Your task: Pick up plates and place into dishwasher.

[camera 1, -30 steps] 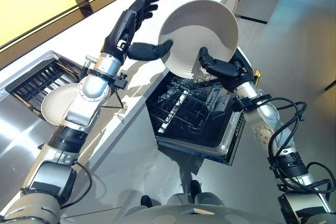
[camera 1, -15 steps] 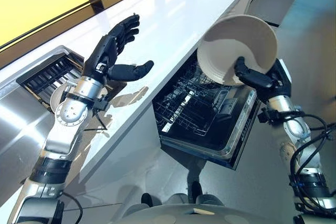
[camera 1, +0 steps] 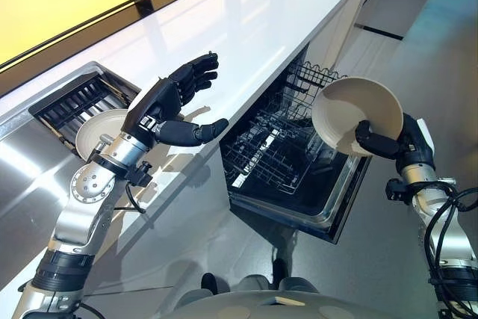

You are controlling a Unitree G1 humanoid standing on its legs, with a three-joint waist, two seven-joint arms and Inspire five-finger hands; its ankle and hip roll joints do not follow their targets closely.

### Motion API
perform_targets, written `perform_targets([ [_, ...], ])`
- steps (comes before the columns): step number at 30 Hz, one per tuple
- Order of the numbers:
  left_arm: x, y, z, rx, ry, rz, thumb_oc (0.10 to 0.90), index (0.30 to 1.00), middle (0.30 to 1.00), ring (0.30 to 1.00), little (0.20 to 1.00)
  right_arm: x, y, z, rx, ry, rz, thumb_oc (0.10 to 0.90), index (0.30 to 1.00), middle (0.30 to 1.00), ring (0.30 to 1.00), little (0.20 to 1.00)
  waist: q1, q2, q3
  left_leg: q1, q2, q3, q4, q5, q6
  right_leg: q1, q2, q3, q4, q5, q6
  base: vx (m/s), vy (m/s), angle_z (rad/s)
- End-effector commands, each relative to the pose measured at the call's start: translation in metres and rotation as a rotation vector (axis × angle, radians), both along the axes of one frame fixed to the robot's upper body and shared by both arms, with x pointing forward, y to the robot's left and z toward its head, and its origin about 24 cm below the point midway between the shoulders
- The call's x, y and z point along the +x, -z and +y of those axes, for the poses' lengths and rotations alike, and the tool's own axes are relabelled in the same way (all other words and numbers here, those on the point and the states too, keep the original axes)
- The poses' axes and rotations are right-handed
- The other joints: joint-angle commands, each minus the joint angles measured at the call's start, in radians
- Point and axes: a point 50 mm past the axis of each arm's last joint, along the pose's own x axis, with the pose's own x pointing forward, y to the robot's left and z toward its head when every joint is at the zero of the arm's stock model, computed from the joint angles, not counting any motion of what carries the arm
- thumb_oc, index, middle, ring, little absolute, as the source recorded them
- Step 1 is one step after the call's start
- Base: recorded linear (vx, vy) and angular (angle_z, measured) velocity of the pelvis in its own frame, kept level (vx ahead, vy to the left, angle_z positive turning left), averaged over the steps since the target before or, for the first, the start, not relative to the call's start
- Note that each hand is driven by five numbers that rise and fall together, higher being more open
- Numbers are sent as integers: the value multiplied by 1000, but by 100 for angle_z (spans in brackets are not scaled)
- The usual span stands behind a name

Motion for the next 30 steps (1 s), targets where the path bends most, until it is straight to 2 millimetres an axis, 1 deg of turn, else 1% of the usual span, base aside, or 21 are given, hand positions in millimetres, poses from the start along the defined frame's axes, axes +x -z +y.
perform_targets([
  [1, -16, -46, 2, -57, 2, -290, 800, 900, 900, 900, 900, 22, -52, 5, -131, -51, -203, 100, 300, 300, 300, 200, 38, -27, -56, -7, -78, -54, 6, -34, 54, 43, 52, -72, 4, -5, 4, -10, -25, 6],
  [2, -17, -42, 4, -83, 21, -255, 800, 900, 900, 900, 900, 23, -49, 5, -129, -50, -193, 100, 300, 300, 300, 200, 45, -28, -55, -9, -78, -58, 6, -33, 55, 44, 51, -77, 4, -6, 2, -18, -26, 7],
  [4, -17, -28, 1, -110, 85, -157, 800, 900, 900, 900, 900, 25, -44, 5, -126, -52, -171, 100, 300, 300, 300, 200, 59, -29, -52, -12, -79, -66, 6, -31, 55, 45, 51, -86, 4, -7, 0, -23, -23, 12],
  [6, -15, -9, -9, -110, 213, -3, 800, 900, 900, 900, 900, 31, -39, 6, -125, -55, -150, 100, 300, 300, 300, 200, 73, -29, -49, -14, -79, -72, 6, -30, 56, 46, 50, -96, 4, -6, -1, -29, -19, 22],
  [7, -15, -2, -13, -108, 245, 46, 800, 900, 900, 900, 900, 35, -39, 5, -131, -58, -137, 100, 300, 300, 300, 200, 80, -27, -47, -14, -80, -74, 6, -30, 56, 47, 49, -100, 4, -6, -2, -22, -11, 25],
  [8, -15, -2, -14, -108, 246, 51, 800, 900, 900, 900, 900, 35, -39, 5, -132, -59, -135, 100, 300, 300, 300, 200, 80, -27, -47, -15, -80, -75, 6, -30, 56, 47, 49, -100, 4, -6, -2, -21, -2, 23],
  [9, -15, 7, -17, -115, 279, 120, 800, 900, 900, 900, 900, 42, -38, 5, -135, -68, -110, 100, 300, 300, 300, 200, 90, -25, -44, -14, -80, -78, 6, -29, 57, 49, 46, -107, 4, -5, 0, -16, 2, 15],
  [12, -14, 16, -22, -165, 328, 197, 800, 900, 900, 900, 900, 51, -35, 7, -126, -85, -84, 100, 300, 300, 300, 200, 101, -23, -42, -16, -82, -83, 6, -29, 59, 50, 42, -116, 4, -5, 1, -17, 8, 12],
  [13, -15, 20, -25, -201, 373, 221, 800, 900, 900, 900, 900, 56, -34, 10, -119, -94, -77, 100, 300, 300, 300, 200, 106, -22, -42, -16, -83, -85, 6, -28, 61, 51, 41, -118, 4, -6, 0, -7, 6, 12],
  [16, -20, 26, -40, -276, 507, 272, 800, 900, 900, 900, 900, 64, -28, 20, -123, -118, -60, 100, 300, 300, 300, 200, 116, -19, -40, -9, -82, -90, 6, -39, 64, 60, 41, -123, 4, -15, 0, 32, -1, 8],
  [19, -21, 35, -57, -252, 599, 341, 800, 900, 900, 900, 900, 75, -24, 29, -158, -139, -12, 100, 300, 300, 300, 200, 120, -18, -40, -7, -82, -91, 6, -41, 65, 63, 38, -126, 4, -15, 0, 2, -2, 3],
  [21, -24, 42, -65, -235, 660, 402, 800, 900, 900, 900, 900, 81, -22, 33, -181, -152, 21, 100, 300, 300, 300, 200, 121, -16, -41, -6, -82, -90, 6, -41, 65, 63, 36, -125, 4, -16, 1, 7, 7, 3],
  [25, -25, 44, -64, -206, 649, 415, 800, 900, 900, 900, 900, 88, -14, 38, -225, -175, 89, 100, 300, 300, 300, 200, 125, -10, -40, -6, -85, -92, 6, -43, 70, 63, 34, -121, 4, -17, 2, 0, 0, 0],
  [30, -23, 38, -60, -183, 617, 375, 800, 900, 900, 900, 900, 91, 1, 43, -321, -186, 192, 100, 300, 300, 300, 200, 140, -6, -42, -6, -86, -97, 6, -42, 69, 68, 31, -128, 4, -20, 2, 0, 0, 0],
])
